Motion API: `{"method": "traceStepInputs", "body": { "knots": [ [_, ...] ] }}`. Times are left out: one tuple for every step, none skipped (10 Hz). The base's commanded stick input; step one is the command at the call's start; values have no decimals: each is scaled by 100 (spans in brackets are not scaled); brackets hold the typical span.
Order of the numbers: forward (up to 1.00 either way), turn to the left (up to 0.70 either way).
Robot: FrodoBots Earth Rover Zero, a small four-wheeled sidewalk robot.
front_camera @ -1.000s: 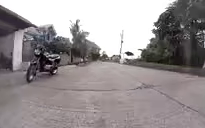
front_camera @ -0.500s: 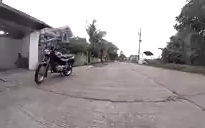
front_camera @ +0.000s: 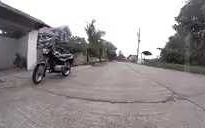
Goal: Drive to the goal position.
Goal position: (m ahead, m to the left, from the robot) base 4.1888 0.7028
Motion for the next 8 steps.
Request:
{"method": "traceStepInputs", "body": {
  "knots": [
    [70,0],
    [70,0],
    [70,0],
    [70,0],
    [70,0],
    [70,0],
    [70,0],
    [70,0]
  ]
}}
